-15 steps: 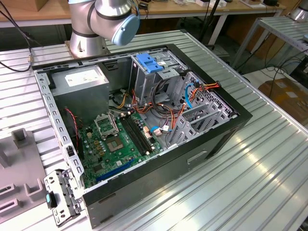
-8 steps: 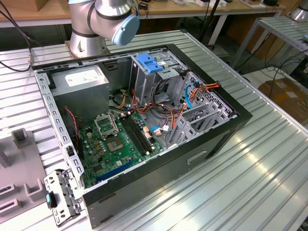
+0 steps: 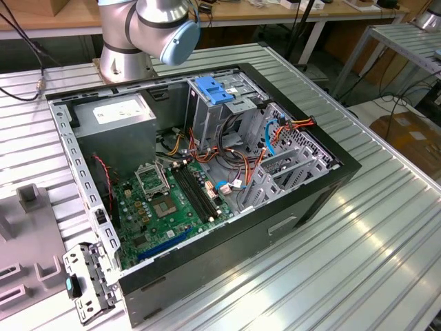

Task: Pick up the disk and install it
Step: 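Pick up the disk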

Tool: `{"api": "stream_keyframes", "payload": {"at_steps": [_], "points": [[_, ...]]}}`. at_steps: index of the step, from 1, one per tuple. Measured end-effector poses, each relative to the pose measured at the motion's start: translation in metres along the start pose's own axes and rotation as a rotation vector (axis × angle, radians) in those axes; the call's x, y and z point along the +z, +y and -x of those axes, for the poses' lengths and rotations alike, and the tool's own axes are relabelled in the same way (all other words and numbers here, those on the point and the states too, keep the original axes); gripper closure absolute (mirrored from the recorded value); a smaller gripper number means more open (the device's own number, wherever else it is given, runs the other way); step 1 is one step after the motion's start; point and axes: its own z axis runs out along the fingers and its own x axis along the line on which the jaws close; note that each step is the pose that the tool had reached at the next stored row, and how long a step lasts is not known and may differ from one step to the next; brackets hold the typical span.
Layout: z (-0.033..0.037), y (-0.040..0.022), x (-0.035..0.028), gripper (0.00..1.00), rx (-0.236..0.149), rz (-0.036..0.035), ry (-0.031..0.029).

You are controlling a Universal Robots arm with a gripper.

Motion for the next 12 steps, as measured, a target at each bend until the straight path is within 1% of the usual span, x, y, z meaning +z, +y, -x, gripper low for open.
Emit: {"api": "stream_keyframes", "payload": {"at_steps": [1, 2, 4, 7, 12], "points": [[0.0, 0.0, -0.0011, 0.63, 0.0, 0.0, 0.0], [0.0, -0.0001, -0.0045, 0.63, 0.0, 0.0001, 0.0], [0.0, -0.0001, -0.007, 0.63, 0.0, 0.0001, 0.0001], [0.0, -0.0002, -0.0159, 0.63, 0.0, 0.0001, 0.0], [0.0, -0.0004, -0.025, 0.63, 0.0, 0.0, 0.0]]}}
